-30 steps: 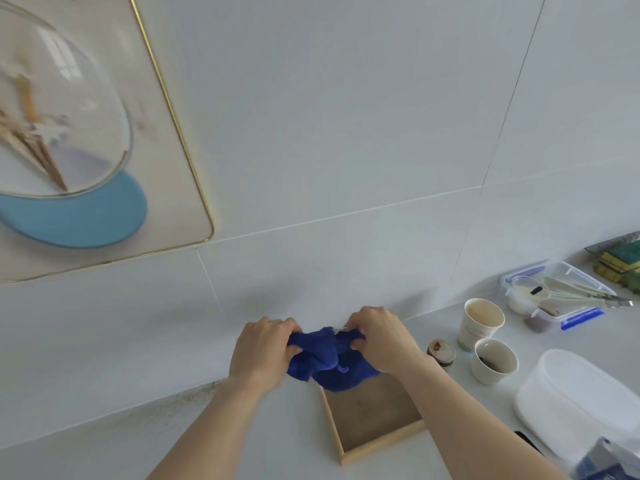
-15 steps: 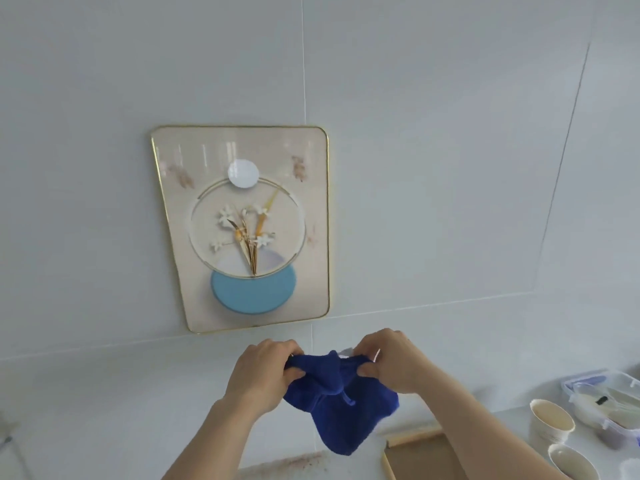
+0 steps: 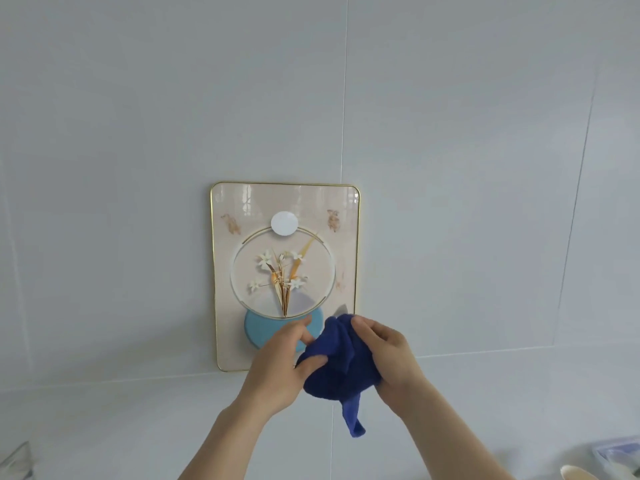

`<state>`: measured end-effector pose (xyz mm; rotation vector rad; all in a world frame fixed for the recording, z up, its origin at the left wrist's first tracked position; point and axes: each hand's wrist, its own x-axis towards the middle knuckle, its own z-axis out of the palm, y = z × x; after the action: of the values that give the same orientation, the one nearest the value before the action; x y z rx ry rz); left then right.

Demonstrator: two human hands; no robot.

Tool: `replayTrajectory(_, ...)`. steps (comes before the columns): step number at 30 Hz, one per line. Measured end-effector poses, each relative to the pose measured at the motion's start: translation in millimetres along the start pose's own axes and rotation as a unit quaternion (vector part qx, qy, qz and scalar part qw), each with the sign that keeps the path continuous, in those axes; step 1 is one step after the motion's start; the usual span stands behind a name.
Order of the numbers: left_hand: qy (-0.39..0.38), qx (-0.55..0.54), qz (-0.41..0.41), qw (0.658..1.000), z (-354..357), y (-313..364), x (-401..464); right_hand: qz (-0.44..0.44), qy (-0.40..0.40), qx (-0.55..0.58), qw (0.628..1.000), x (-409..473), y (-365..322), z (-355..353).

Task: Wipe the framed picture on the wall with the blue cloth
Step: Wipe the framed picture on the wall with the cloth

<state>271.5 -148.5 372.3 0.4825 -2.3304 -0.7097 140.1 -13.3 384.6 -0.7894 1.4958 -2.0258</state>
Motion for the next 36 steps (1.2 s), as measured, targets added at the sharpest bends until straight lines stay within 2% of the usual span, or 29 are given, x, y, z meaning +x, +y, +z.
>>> replayTrajectory(3,0.027,-0.038,0.019,0.999,6.7,16.3,7.3,0.003,-0.003,0.092,0.996,1.3,-3.0,18.6)
replayTrajectory(5,0.074,-0.052,0.007,0.996,11.5,20.7,9.7,0.005,-0.038,0.103,0.994,2.1,-4.6,25.3)
replayTrajectory(8,0.127,-0.064,-0.010,0.990,17.8,20.4,12.3,0.013,-0.110,0.061,0.992,3.3,-5.6,24.9)
replayTrajectory(13,0.143,-0.045,-0.006,0.989,26.7,16.8,18.5,-0.034,-0.113,-0.053,0.992,10.6,-2.9,11.8)
replayTrajectory(15,0.127,-0.034,-0.003,0.991,26.5,11.1,23.4,-0.070,-0.086,-0.119,0.987,15.2,-2.9,8.1)
replayTrajectory(18,0.121,-0.036,0.009,0.992,24.2,-2.8,34.2,-0.119,0.002,-0.219,0.968,34.7,-6.0,2.8)
replayTrajectory(20,0.155,-0.035,0.035,0.987,21.3,-11.2,42.2,-0.156,0.071,-0.220,0.960,53.1,-10.8,-1.0)
replayTrajectory(23,0.228,0.041,0.071,0.970,16.4,-22.6,59.6,-0.217,0.104,-0.193,0.951,80.9,-25.4,-3.2)
replayTrajectory(29,0.246,0.227,0.145,0.931,9.6,-34.6,108.3,-0.386,0.122,-0.268,0.874,128.6,-45.4,11.4)
replayTrajectory(33,0.241,0.316,0.149,0.905,8.0,-34.2,139.9,-0.470,0.154,-0.358,0.792,165.0,-31.2,19.4)
replayTrajectory(36,0.242,0.356,0.142,0.891,12.3,-42.4,156.0,-0.487,0.189,-0.432,0.735,182.0,-14.3,21.0)
